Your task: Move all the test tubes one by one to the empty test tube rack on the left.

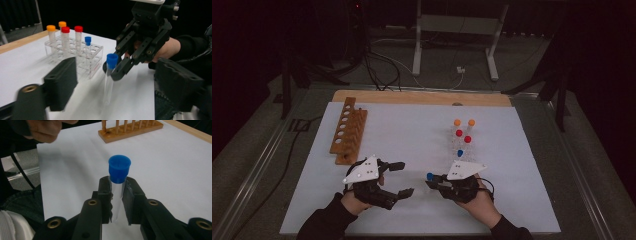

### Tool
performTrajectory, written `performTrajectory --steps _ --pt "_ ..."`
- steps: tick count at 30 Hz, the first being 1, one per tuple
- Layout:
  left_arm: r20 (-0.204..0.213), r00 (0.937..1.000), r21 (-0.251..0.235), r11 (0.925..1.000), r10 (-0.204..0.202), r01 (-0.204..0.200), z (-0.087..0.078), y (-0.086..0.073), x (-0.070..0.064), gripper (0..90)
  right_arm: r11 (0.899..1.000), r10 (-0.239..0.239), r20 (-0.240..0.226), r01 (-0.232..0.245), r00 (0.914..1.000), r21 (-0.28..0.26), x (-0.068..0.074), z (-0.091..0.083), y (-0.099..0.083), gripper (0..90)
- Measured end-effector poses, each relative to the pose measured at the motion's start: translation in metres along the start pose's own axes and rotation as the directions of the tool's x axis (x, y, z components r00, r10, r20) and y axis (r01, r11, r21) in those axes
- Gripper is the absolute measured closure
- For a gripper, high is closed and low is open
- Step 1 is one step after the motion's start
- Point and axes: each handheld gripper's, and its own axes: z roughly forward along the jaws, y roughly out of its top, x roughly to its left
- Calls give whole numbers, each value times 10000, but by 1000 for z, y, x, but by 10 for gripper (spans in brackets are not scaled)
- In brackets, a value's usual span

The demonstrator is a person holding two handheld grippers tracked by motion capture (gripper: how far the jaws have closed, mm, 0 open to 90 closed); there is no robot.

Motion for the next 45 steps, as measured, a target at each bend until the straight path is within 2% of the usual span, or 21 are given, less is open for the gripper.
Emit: performTrajectory --steps 6,10,13,19,26,35,39,45 --pt "40 9999 193 9997 127 -128 14 2 1 261 10000 -58 -168 59 9998 33 3 2 1 770" --pt "-30 9999 236 9996 161 -160 21 3 1 335 10000 -82 -265 83 9996 41 4 4 1 770" --pt "35 10000 248 9997 50 -51 26 3 2 385 9999 -113 -322 112 9994 -37 5 2 2 769" --pt "113 9999 409 9991 109 -114 38 3 0 482 9999 -124 -344 121 9993 -85 6 1 2 770" --pt "297 9993 400 9989 223 -235 43 5 -1 596 9999 -152 -369 149 9992 -79 6 1 2 770" --pt "12 9985 619 9966 543 -543 46 4 -4 664 9997 -190 -390 184 9991 -136 6 1 2 770" --pt "109 9983 712 9957 580 -586 47 4 -4 745 9998 -190 -398 186 9990 -89 7 1 2 770" --pt "23 9973 816 9940 734 -733 47 4 -5 769 9999 -147 -404 144 9991 -68 6 2 2 769"
